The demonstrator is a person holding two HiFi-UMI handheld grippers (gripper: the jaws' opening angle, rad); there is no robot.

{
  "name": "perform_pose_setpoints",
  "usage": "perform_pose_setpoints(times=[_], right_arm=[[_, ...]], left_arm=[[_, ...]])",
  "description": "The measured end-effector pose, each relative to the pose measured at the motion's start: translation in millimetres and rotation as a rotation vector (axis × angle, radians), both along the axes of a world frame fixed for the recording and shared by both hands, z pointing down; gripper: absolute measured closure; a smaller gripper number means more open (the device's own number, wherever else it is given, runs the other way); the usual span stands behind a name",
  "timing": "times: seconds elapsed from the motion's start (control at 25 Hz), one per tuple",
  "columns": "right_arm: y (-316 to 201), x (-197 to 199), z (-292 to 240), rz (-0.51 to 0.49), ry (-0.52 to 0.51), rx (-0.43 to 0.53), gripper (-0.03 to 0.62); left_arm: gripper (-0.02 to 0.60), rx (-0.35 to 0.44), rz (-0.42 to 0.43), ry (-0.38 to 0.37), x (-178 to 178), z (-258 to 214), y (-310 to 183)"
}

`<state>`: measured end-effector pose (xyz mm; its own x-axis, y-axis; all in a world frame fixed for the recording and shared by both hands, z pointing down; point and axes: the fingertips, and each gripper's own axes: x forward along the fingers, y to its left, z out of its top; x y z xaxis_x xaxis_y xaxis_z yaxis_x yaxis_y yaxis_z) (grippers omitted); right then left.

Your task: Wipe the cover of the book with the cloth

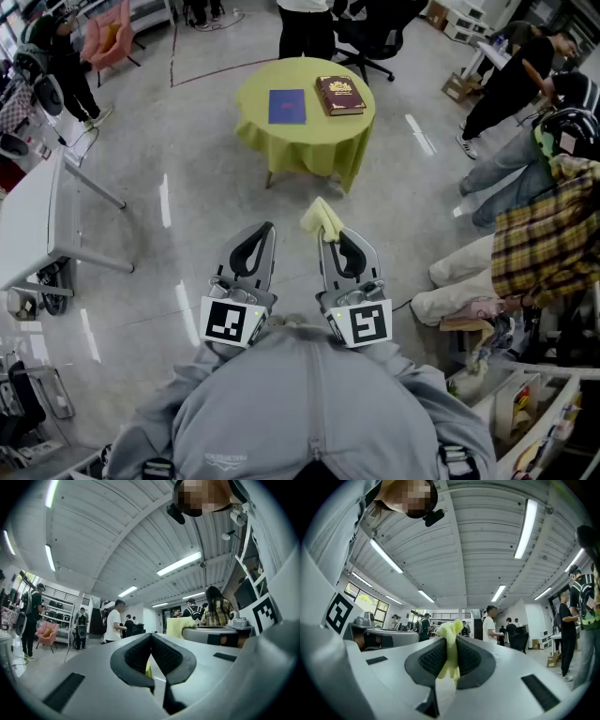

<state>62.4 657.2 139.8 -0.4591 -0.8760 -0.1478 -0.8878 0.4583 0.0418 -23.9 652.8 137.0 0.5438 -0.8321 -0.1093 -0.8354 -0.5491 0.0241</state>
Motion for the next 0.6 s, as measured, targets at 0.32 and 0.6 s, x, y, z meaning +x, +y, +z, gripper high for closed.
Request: perform_pose_setpoints(times=[0.32, 0.6], right_arm=[[-7.5, 6.5, 3.5, -0.018, -0.005, -0.003, 0.539], [-12.1, 15.6, 12.6, -0.029, -0.061, -0.02, 0.537]], left_arm=[[0.563, -0.003, 0.001, -0.005, 11.2, 1.4, -7.2], [0.563, -0.019, -0.027, -0.023, 9.1, 13.5, -13.3]])
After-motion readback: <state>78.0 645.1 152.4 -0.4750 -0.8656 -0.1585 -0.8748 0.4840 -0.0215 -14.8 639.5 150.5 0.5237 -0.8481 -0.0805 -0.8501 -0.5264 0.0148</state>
